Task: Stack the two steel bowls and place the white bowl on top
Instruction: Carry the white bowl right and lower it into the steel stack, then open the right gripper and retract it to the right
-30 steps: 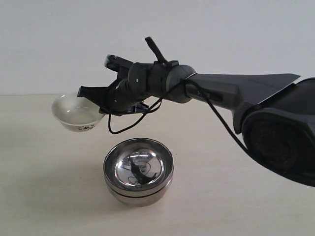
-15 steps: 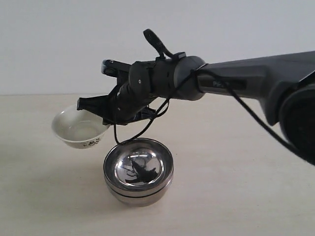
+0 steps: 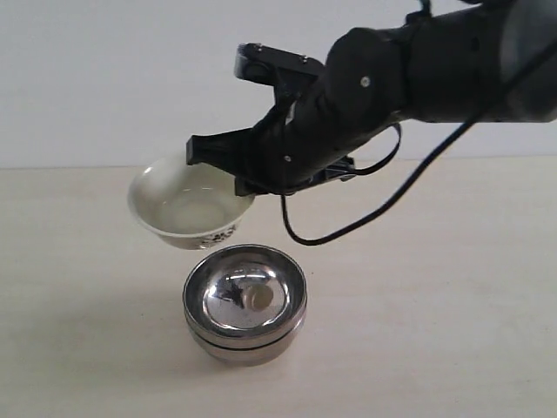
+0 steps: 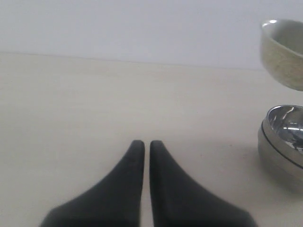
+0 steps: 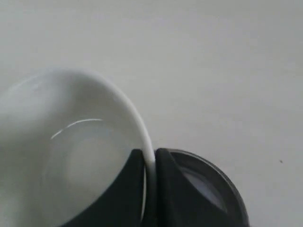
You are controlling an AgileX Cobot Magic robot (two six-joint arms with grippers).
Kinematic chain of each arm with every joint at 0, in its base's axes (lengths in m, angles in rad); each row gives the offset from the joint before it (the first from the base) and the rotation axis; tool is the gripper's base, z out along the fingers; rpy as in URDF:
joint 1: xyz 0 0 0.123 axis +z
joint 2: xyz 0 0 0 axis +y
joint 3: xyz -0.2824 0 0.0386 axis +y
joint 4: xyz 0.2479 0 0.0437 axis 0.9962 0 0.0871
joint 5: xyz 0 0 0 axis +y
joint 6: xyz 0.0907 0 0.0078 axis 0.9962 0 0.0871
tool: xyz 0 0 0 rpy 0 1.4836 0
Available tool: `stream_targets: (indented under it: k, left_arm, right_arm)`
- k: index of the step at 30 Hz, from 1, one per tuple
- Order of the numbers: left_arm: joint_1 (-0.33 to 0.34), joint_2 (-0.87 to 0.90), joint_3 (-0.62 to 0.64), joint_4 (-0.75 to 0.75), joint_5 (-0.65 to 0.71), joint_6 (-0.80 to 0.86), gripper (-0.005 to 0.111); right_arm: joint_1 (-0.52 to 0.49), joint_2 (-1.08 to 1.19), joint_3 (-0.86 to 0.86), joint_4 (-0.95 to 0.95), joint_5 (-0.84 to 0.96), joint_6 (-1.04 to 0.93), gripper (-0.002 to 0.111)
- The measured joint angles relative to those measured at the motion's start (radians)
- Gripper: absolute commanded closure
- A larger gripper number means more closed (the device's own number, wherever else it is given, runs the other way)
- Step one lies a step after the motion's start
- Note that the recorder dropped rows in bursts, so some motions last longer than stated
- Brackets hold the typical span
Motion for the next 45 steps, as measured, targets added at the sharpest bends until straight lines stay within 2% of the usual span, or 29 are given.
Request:
stream_targets:
  k: [7, 14, 31, 34, 36, 38, 40, 42, 45]
  left_arm:
    - [0.0, 0.0, 0.0, 0.0, 0.0, 0.0, 0.103]
    - [0.0, 0.0, 0.0, 0.0, 0.0, 0.0, 0.103]
    - [0.0, 0.0, 0.0, 0.0, 0.0, 0.0, 0.103]
    - [0.0, 0.0, 0.0, 0.0, 0.0, 0.0, 0.103]
    - [0.0, 0.0, 0.0, 0.0, 0.0, 0.0, 0.103]
    - [0.0, 0.0, 0.0, 0.0, 0.0, 0.0, 0.103]
    - [0.0, 0.0, 0.0, 0.0, 0.0, 0.0, 0.103]
    - [0.0, 0.0, 0.0, 0.0, 0.0, 0.0, 0.103]
    - [0.0, 0.0, 0.0, 0.0, 0.0, 0.0, 0.103]
  right_arm:
    - [-0.028, -0.104, 0.133, -0.002, 0.059, -0.042, 0.108]
    - [-0.028, -0.104, 0.226, 0.01, -0.006, -0.048, 0.108]
    - [-0.028, 0.011, 0.243, 0.048, -0.107, -0.063, 0.108]
    - [-0.028, 0.015, 0.243, 0.066, -0.119, -0.063, 0.098]
    - [-0.028, 0.016, 0.243, 0.071, -0.123, -0.063, 0.084]
    - [-0.028, 0.016, 0.243, 0.073, -0.125, -0.061, 0.065]
    - [-0.028, 0.016, 0.243, 0.074, -0.125, -0.061, 0.054]
    - [-0.028, 0.016, 0.243, 0.077, -0.125, -0.061, 0.053]
    - [-0.028, 0.016, 0.243, 0.077, -0.114, -0.067, 0.063]
